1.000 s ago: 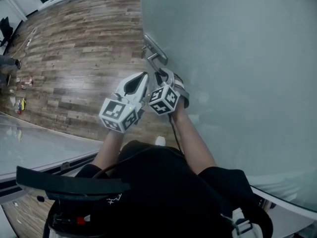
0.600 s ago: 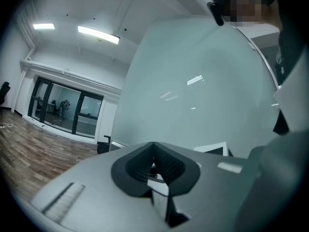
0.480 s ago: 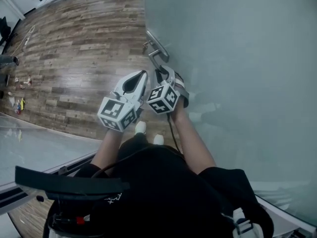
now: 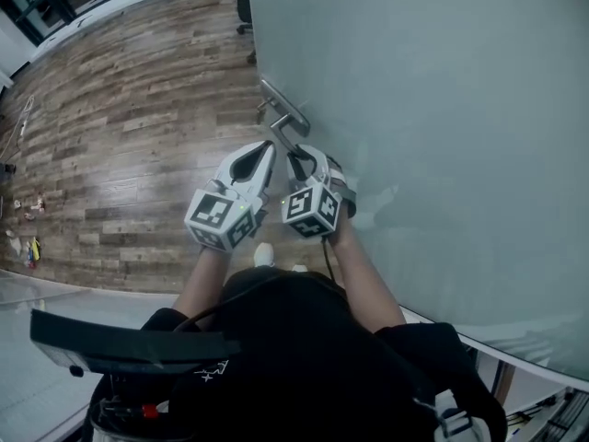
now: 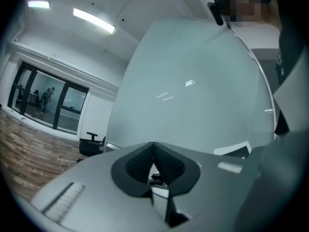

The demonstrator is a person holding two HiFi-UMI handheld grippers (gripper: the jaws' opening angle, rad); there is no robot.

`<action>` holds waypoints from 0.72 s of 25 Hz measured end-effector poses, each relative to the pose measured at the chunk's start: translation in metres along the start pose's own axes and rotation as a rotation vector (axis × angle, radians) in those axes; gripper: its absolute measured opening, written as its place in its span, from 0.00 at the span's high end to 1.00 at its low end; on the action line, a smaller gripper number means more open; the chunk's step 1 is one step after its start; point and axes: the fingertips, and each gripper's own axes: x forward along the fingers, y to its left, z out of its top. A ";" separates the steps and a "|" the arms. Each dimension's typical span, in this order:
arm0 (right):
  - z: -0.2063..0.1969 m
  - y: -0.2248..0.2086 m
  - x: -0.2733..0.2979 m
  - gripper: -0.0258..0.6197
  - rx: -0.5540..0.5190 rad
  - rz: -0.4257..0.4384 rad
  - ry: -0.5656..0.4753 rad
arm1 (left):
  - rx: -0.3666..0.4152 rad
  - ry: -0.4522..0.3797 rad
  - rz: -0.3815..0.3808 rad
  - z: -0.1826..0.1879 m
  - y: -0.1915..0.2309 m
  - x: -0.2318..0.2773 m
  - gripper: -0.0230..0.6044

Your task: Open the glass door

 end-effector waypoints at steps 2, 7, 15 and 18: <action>0.002 0.000 -0.002 0.82 0.010 -0.010 0.002 | -0.003 0.002 -0.022 0.003 0.004 0.003 0.96; -0.001 -0.002 -0.001 0.81 0.009 -0.047 0.014 | -0.003 0.007 -0.094 0.002 0.010 0.011 0.96; 0.007 -0.002 -0.009 0.81 0.027 -0.103 0.041 | -0.005 -0.005 -0.180 0.011 0.014 0.003 0.97; -0.002 -0.016 -0.005 0.81 0.032 -0.119 0.049 | -0.008 -0.002 -0.199 0.009 0.012 0.015 0.96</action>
